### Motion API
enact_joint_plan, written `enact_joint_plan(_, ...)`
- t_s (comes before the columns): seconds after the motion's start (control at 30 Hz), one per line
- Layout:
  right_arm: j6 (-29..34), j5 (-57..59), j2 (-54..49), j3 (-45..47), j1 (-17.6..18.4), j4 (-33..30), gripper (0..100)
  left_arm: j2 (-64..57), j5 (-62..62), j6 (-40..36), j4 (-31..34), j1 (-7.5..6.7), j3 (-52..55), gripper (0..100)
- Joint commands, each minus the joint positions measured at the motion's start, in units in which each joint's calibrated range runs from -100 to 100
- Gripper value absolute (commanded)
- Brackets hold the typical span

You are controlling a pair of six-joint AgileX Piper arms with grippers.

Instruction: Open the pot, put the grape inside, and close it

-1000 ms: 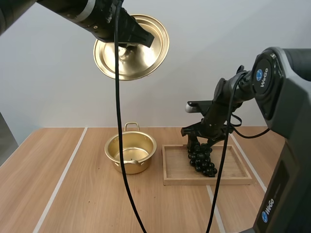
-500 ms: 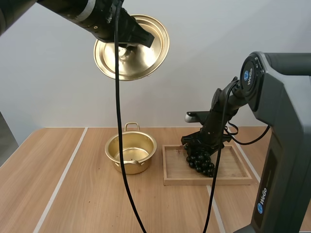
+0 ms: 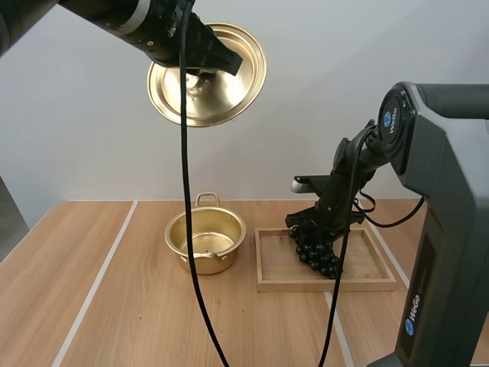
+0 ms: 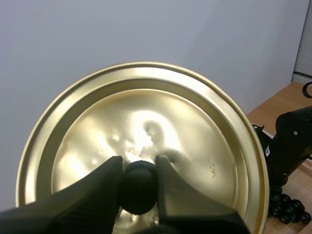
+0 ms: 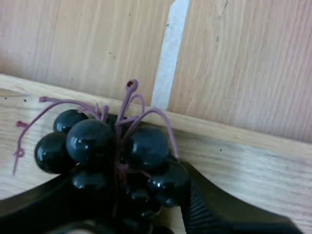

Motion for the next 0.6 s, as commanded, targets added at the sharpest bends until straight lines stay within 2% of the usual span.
enact_joint_plan(0.0,-0.55,2.78,-2.23,-1.82,0.03,1.43,0,-0.53,-0.49,-0.05,-1.67,-0.05,-0.57,0)
enact_joint_plan(0.57,-1.28,3.30,-17.11,-3.68,0.03,2.69,0,-8.52,-0.08,0.25,-3.83,-0.05,-5.19,0)
